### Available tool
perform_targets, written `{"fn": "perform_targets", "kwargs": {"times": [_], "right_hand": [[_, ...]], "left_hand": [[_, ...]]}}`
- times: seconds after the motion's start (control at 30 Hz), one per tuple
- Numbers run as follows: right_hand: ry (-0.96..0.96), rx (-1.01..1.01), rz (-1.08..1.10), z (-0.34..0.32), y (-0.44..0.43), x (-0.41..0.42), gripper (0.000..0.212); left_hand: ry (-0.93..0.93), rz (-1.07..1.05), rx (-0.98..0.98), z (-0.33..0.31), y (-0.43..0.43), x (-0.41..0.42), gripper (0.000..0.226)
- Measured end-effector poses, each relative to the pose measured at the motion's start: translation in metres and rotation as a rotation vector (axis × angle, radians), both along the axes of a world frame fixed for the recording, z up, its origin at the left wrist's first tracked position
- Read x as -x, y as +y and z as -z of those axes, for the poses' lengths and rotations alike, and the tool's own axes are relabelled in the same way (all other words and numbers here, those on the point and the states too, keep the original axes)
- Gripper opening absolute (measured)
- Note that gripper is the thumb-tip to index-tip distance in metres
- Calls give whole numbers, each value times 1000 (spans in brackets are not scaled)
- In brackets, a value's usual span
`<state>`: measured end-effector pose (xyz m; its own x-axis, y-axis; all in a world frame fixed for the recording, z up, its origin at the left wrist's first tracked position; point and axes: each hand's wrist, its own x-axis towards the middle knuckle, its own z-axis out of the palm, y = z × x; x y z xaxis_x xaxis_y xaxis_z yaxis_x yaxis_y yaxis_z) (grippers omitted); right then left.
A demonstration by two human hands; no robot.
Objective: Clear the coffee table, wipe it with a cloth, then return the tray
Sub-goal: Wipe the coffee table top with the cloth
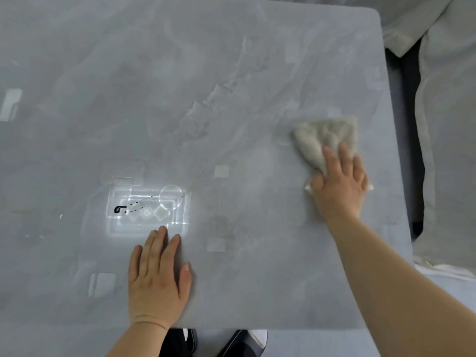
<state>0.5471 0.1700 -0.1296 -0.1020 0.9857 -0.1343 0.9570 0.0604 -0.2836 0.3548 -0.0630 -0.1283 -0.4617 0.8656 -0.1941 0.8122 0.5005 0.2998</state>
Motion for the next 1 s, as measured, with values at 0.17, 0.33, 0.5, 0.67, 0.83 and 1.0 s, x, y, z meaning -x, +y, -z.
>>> {"fn": "perform_targets", "kwargs": {"times": [0.17, 0.33, 0.5, 0.67, 0.83, 1.0], "right_hand": [[34, 54, -53, 2, -75, 66, 62], [-61, -32, -684, -14, -118, 30, 54], [-83, 40, -109, -14, -87, -28, 71], [-27, 134, 67, -16, -158, 52, 66], [-76, 225, -498, -26, -198, 49, 61], [-164, 213, -183, -33, -150, -14, 67]], "left_hand": [[18, 3, -25, 0, -1, -1, 53], [-6, -15, -61, -1, 0, -1, 52], [-30, -29, -28, -3, -2, -3, 52], [-3, -42, -48, -5, 0, -2, 49], [-67, -38, -93, -7, -2, 1, 51], [-73, -168, -152, -23, -21, 44, 34]]}}
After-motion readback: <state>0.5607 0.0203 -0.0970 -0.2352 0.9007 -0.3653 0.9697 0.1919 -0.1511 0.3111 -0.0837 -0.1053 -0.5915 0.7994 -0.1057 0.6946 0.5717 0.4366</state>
